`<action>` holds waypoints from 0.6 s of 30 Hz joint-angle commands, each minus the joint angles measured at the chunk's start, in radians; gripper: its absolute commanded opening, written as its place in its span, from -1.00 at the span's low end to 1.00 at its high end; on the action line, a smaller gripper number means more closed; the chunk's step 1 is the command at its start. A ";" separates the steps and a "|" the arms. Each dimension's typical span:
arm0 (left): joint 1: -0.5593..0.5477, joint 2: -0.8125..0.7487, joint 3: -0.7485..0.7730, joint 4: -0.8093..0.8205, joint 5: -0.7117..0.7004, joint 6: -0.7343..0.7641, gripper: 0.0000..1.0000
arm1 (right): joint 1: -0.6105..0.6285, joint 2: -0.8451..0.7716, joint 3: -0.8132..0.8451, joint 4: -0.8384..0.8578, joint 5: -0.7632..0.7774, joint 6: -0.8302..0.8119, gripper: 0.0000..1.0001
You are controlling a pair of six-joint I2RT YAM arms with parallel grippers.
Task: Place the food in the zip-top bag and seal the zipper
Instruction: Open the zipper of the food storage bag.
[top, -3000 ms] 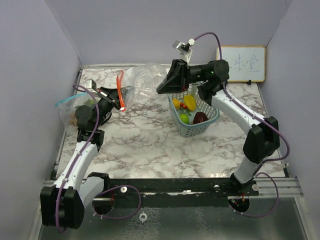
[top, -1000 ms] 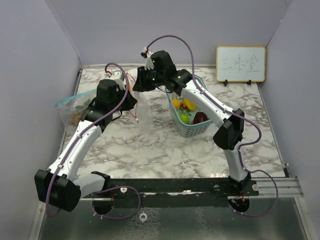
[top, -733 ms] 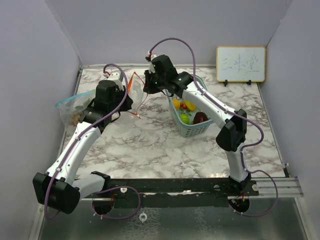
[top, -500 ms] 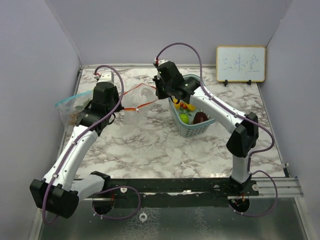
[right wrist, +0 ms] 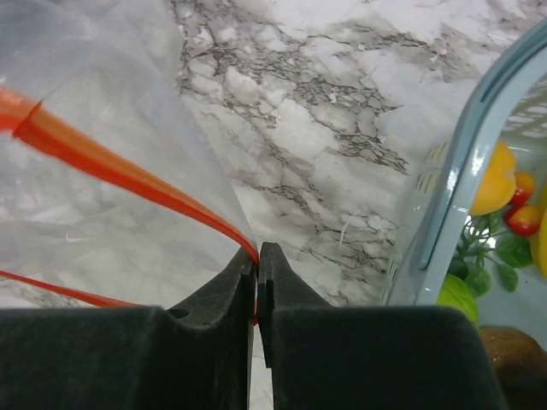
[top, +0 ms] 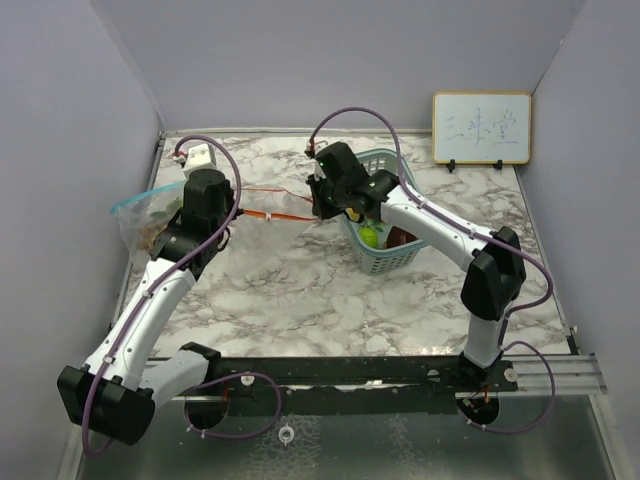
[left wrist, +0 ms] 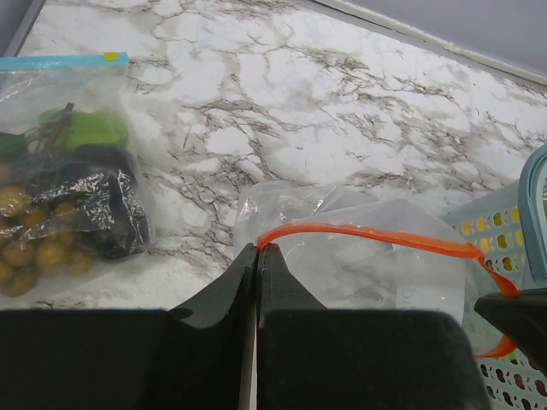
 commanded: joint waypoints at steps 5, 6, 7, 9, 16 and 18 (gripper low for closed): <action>0.007 0.008 -0.074 0.151 0.091 -0.054 -1.00 | -0.009 -0.008 0.125 0.054 -0.233 -0.074 -0.20; 0.008 0.014 -0.080 0.159 0.100 -0.059 -1.00 | -0.008 0.004 0.165 0.029 -0.235 -0.074 -0.17; 0.007 0.019 -0.084 0.164 0.111 -0.060 -1.00 | -0.009 0.019 0.217 -0.004 -0.237 -0.078 -0.14; 0.007 0.027 -0.086 0.174 0.123 -0.058 -1.00 | -0.009 0.042 0.298 -0.062 -0.233 -0.081 -0.09; 0.007 0.027 -0.054 0.149 0.082 -0.020 -1.00 | -0.102 -0.033 0.285 -0.155 -0.071 -0.048 0.67; 0.008 0.024 -0.040 0.147 0.079 -0.009 -1.00 | -0.184 -0.040 0.254 -0.226 -0.059 -0.027 0.66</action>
